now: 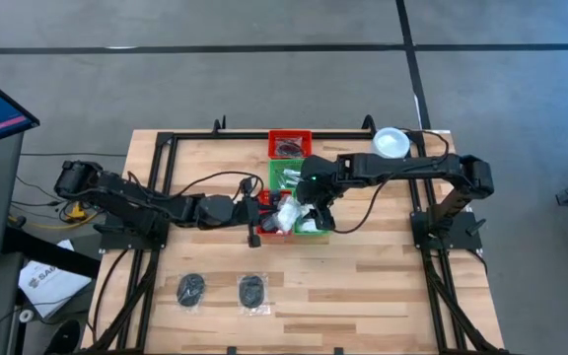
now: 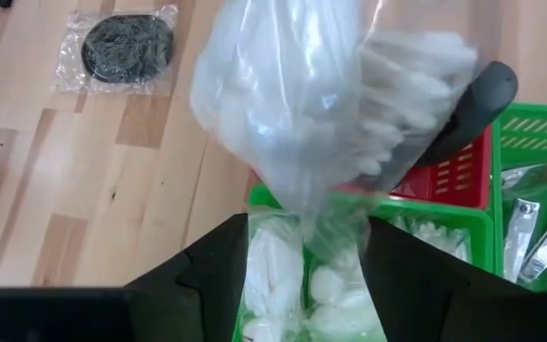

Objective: Pick & Place Travel size toiletries
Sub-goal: Put the white cotton pack into the bottom green bin

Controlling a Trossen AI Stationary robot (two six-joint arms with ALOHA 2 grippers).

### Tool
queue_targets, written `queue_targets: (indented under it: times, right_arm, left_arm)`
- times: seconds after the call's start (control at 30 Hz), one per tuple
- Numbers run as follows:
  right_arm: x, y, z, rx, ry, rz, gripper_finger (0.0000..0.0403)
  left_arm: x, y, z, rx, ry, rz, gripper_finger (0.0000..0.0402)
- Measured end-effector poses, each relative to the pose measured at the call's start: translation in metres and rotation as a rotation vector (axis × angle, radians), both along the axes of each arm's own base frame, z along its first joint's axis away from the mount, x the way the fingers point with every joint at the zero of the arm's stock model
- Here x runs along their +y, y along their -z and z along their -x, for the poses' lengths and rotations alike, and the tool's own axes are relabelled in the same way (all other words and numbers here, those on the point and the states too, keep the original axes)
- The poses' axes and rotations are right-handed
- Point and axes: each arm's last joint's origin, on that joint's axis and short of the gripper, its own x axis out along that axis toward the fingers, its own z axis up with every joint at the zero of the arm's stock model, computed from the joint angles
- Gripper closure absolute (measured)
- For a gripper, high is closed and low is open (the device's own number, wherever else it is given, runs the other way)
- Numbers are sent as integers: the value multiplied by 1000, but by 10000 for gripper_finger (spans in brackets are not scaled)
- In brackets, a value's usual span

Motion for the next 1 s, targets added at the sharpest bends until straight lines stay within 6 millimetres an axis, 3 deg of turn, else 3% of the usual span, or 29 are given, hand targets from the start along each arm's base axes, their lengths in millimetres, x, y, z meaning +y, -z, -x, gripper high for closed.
queue_targets:
  times: [0.57,0.7,0.87,1.0]
  right_arm:
    - [-1,-5,-7,-86,9,4,228]
    - [-1,-3,-4,-50,10,0,278]
    - [-1,-1,-2,-24,8,-5,386]
    - [2,-2,-3,-32,0,-5,390]
  left_arm:
    - [-2,0,0,-3,43,29,401]
    - [-2,0,0,-2,43,29,402]
    - [-2,0,0,-2,41,29,402]
    - [-1,0,0,-3,40,29,402]
